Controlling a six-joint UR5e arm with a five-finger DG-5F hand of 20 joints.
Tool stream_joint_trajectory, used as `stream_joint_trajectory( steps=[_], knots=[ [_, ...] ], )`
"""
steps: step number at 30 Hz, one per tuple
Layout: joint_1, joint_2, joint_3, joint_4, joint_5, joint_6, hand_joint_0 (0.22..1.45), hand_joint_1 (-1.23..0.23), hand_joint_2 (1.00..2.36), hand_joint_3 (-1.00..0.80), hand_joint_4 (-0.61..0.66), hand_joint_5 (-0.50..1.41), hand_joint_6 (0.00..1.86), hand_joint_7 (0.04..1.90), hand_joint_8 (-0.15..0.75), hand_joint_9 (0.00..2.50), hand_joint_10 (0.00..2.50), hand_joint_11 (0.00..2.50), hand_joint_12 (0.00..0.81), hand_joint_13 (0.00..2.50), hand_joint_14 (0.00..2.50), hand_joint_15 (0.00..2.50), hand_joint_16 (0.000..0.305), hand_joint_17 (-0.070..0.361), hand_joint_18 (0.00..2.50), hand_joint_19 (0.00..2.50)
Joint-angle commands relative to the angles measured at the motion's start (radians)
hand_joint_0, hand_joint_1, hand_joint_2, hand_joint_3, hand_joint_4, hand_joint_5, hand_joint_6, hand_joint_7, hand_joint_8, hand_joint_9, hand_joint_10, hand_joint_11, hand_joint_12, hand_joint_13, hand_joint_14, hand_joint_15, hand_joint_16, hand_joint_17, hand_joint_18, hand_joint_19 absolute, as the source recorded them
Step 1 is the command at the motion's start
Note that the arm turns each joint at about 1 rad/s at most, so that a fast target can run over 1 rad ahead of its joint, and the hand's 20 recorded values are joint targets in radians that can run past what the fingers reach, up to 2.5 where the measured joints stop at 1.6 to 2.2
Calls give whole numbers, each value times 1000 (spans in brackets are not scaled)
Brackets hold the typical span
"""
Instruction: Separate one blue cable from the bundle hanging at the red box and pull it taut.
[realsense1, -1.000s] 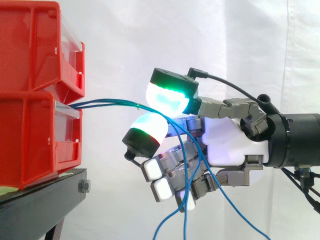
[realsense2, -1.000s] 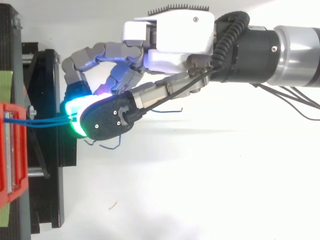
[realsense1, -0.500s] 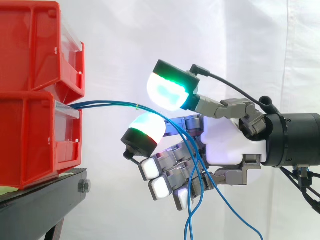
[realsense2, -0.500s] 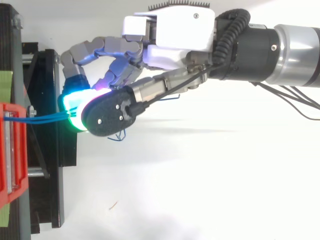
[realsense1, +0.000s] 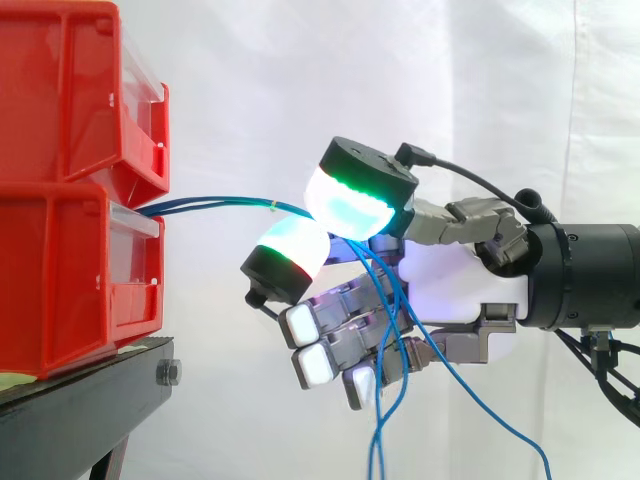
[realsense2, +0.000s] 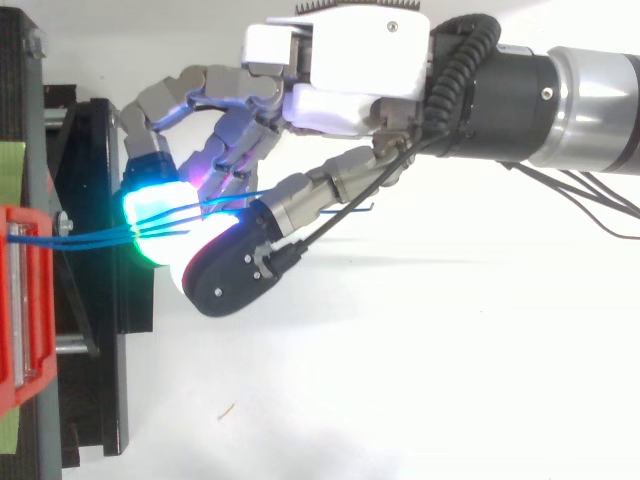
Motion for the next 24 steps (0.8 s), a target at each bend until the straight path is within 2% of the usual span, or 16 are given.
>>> stream_joint_trajectory(
  steps=[1,5,7,9,11,14,20,24],
  knots=[
    [0,1,0,1,5,-8,544,-671,1000,-500,185,-198,780,1197,323,842,24,706,359,962,20,482,51,115,1061,571],
    [0,1,0,1,5,-8,555,-526,1000,-500,181,-189,771,1194,326,863,23,710,361,978,19,484,50,112,1067,580],
    [-1,-1,0,1,5,-8,605,-471,1000,-500,177,-184,764,1200,323,884,27,712,350,982,19,490,48,108,1072,596],
    [0,1,-2,1,5,-8,629,-505,1000,-500,165,-182,760,1224,318,886,25,714,352,983,19,498,48,109,1069,608],
    [0,-1,0,1,5,-8,612,-597,1011,-371,159,-182,760,1238,321,868,25,723,354,972,21,509,49,111,1066,620],
    [-1,1,0,1,5,-8,609,-703,1016,-288,170,-191,767,1239,321,851,25,724,355,968,22,505,50,112,1061,619],
    [0,1,0,1,5,-8,603,-719,1008,-405,173,-193,772,1214,324,858,25,741,355,973,20,510,50,112,1063,619],
    [2,1,0,1,6,-8,634,-744,1013,-328,143,-193,777,1232,325,859,26,747,356,982,20,512,50,112,1073,601]
  ],
)
